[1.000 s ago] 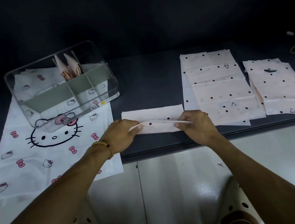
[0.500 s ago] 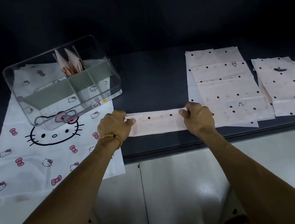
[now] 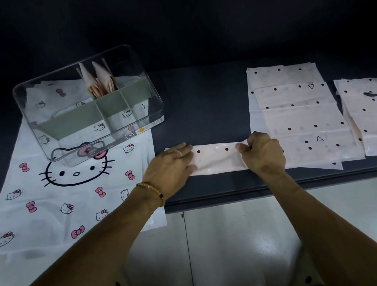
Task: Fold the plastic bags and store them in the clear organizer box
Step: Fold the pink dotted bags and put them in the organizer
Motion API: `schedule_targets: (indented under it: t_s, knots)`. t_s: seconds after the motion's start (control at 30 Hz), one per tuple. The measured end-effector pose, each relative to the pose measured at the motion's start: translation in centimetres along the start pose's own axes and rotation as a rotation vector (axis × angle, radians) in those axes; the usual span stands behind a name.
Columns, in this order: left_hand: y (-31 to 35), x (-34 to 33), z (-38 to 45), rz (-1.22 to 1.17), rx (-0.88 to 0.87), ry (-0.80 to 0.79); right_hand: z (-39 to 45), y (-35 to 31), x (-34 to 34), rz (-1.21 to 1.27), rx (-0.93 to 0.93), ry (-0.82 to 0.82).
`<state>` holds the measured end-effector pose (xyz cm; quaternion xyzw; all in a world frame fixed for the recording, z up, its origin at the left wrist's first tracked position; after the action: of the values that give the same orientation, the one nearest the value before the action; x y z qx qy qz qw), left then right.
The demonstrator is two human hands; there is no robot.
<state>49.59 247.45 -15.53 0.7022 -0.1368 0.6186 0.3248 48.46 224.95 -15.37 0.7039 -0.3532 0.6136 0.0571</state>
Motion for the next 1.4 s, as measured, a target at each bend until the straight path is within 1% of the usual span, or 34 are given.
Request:
schedule_targets:
  t_s: [0.03, 0.07, 0.13, 0.17, 0.2, 0.23, 0.27, 0.3, 0.33, 0.43, 0.53, 0.63, 0.77, 0.83, 0.87, 0.93, 1.0, 1.07, 1.13, 1.17, 1.27, 1.33, 1.4]
  knots:
    - [-0.2, -0.4, -0.3, -0.020, 0.013, -0.006, -0.3, -0.2, 0.4, -0.042, 0.023, 0.059]
    - [-0.5, -0.7, -0.4, -0.033, 0.023, -0.007, -0.7, -0.8, 0.8, -0.121, 0.095, 0.142]
    - [-0.8, -0.9, -0.5, -0.040, 0.023, -0.012, -2.2, -3.0, 0.6, -0.262, 0.353, 0.261]
    - [-0.8, -0.7, -0.5, -0.052, 0.020, -0.006, -3.3, -4.5, -0.3, -0.258, 0.502, 0.260]
    - [-0.7, -0.5, -0.5, -0.074, 0.021, 0.008, -4.5, -5.9, -1.5, -0.218, 0.631, 0.215]
    - [-0.7, -0.3, -0.5, -0.101, 0.025, 0.022, -5.6, -7.0, -2.9, -0.172, 0.718, 0.132]
    - [-0.6, -0.3, -0.6, -0.123, 0.029, 0.029, -6.4, -7.7, -4.3, -0.125, 0.748, 0.025]
    - [-0.6, -0.2, -0.7, -0.130, 0.031, 0.026, -6.8, -7.9, -5.3, -0.083, 0.739, -0.063]
    - [-0.6, -0.3, -0.8, -0.127, 0.029, 0.014, -7.0, -7.6, -5.8, -0.064, 0.725, -0.111]
    - [-1.1, -0.6, -0.9, -0.101, 0.032, -0.021, -6.4, -5.4, -5.5, -0.117, 0.776, -0.033]
    - [-1.4, -0.9, -0.9, -0.051, 0.019, -0.055, -4.9, -2.6, -4.4, -0.245, 0.775, -0.056]
    - [-1.7, -1.2, -0.9, -0.044, 0.028, -0.079, -3.2, 1.0, -2.7, -0.337, 0.706, -0.075]
    - [-1.2, -1.1, -1.2, -0.046, 0.047, -0.053, -2.2, 3.2, -0.7, -0.431, 0.663, -0.077]
    - [-0.5, -0.9, -1.6, 0.010, 0.051, -0.015, -3.2, 2.3, -0.2, -0.459, 0.694, -0.007]
    - [0.1, -0.7, -2.1, 0.044, 0.059, 0.007, -4.3, 1.6, -0.2, -0.420, 0.716, 0.040]
    - [1.7, -0.6, -3.3, 0.127, 0.085, 0.036, -7.1, 0.3, -1.0, -0.326, 0.821, 0.108]
    - [3.3, -1.0, -5.1, 0.176, 0.104, 0.039, -9.8, -0.3, -2.3, -0.315, 0.892, 0.072]
    - [4.6, -1.5, -6.9, 0.202, 0.067, -0.031, -10.8, -0.1, -2.7, -0.278, 0.868, 0.048]
    - [5.1, -1.8, -8.2, 0.238, -0.033, -0.066, -10.9, 0.5, -2.4, -0.247, 0.854, 0.056]
    - [5.1, -1.6, -8.4, 0.241, -0.073, -0.046, -11.0, 0.7, -2.2, -0.238, 0.857, 0.054]
    - [5.0, -0.4, -8.0, 0.210, -0.108, 0.066, -11.4, 0.9, -1.8, -0.194, 0.872, 0.040]
    - [5.4, 0.2, -7.5, 0.162, -0.103, 0.107, -12.1, 0.4, -1.5, -0.150, 0.896, 0.051]
    - [5.7, 0.5, -6.9, 0.076, -0.043, 0.089, -12.5, -0.3, -1.5, -0.098, 0.901, 0.069]
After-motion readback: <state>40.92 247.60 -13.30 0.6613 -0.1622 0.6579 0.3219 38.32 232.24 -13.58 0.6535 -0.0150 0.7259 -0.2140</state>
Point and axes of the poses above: each hand's wrist, its own z-axis towards the middle knuckle, its own x-axis out of the back of the hand, y = z × x, the point moved 4 cm from there along z, towards the middle knuckle, and after that the axes turned 3 degrees about -x, right-handed, at the moved point
